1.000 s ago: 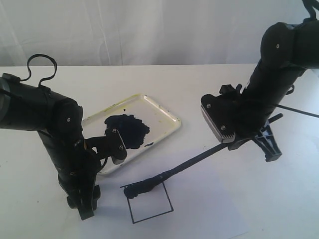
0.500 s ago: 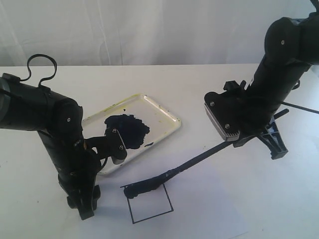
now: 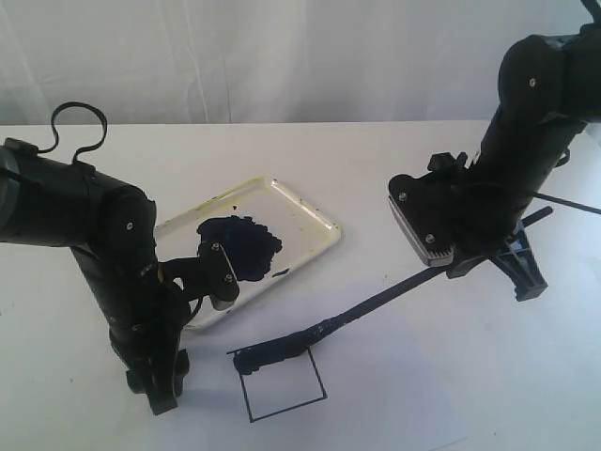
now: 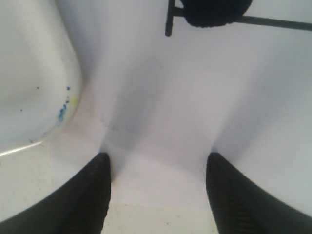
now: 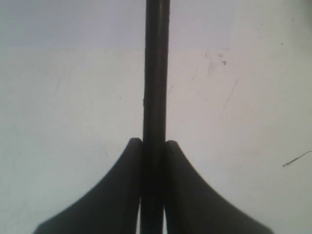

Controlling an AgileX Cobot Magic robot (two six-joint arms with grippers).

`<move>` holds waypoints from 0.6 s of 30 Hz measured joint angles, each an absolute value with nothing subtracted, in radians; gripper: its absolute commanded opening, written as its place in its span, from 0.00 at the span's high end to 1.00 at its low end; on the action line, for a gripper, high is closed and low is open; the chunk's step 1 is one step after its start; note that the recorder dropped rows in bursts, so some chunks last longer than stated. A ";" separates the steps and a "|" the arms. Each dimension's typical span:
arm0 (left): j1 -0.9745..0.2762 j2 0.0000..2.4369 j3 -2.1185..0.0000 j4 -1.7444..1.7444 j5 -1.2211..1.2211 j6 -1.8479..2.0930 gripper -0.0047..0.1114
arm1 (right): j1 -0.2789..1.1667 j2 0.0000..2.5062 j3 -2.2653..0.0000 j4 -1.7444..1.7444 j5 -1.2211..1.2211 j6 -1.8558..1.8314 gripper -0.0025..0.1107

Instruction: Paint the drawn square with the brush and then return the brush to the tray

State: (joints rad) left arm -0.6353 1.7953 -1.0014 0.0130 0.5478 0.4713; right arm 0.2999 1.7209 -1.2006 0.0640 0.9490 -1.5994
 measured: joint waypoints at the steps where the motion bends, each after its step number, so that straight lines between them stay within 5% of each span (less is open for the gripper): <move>1: -0.635 1.795 -1.001 0.013 0.548 0.471 0.43 | 0.300 1.721 -1.201 0.064 0.949 -1.597 0.98; 18: -0.635 1.795 -1.001 0.013 0.548 0.471 0.43 | 0.300 1.701 -1.201 0.061 0.959 -1.589 0.98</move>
State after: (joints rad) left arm -0.6353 1.7953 -1.0014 0.0130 0.5478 0.4713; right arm 0.2999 1.7014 -1.2006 0.0608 0.9593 -1.5886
